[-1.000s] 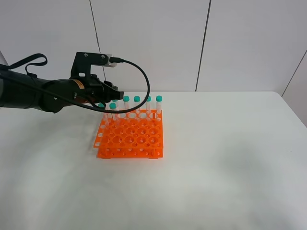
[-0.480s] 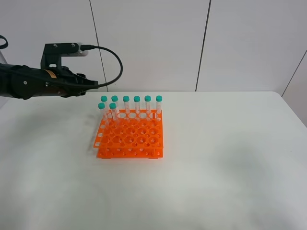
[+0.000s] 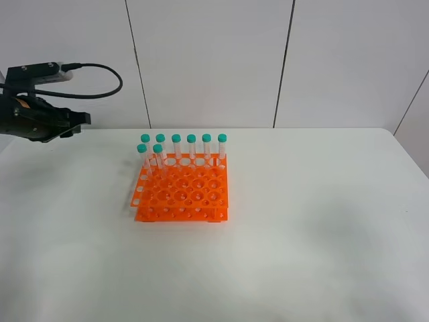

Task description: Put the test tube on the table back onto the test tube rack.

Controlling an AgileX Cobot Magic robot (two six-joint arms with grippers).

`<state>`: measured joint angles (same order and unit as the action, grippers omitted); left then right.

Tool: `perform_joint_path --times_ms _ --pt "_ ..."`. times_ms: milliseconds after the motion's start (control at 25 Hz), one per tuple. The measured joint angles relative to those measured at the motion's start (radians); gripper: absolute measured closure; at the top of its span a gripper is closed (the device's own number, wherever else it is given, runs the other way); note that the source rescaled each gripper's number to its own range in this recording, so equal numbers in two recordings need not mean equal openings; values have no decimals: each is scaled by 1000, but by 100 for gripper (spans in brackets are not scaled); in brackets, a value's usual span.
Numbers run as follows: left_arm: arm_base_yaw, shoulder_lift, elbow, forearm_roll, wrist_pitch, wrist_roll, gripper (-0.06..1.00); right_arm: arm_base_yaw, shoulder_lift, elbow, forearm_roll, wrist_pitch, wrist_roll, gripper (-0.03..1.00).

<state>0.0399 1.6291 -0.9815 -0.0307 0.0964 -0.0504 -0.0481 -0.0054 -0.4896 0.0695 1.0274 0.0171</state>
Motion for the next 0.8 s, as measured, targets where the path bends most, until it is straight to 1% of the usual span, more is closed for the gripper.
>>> perform_joint_path --times_ms 160,240,560,800 --pt "40 0 0 31 95 -3 70 0 0 0 0 0 0 6" --pt "51 0 0 31 131 -4 70 0 0 0 0 0 0 6" --pt "55 -57 0 42 296 -6 70 0 0 0 0 0 0 6" --pt "55 -190 0 78 448 -6 70 0 0 0 0 0 0 6"
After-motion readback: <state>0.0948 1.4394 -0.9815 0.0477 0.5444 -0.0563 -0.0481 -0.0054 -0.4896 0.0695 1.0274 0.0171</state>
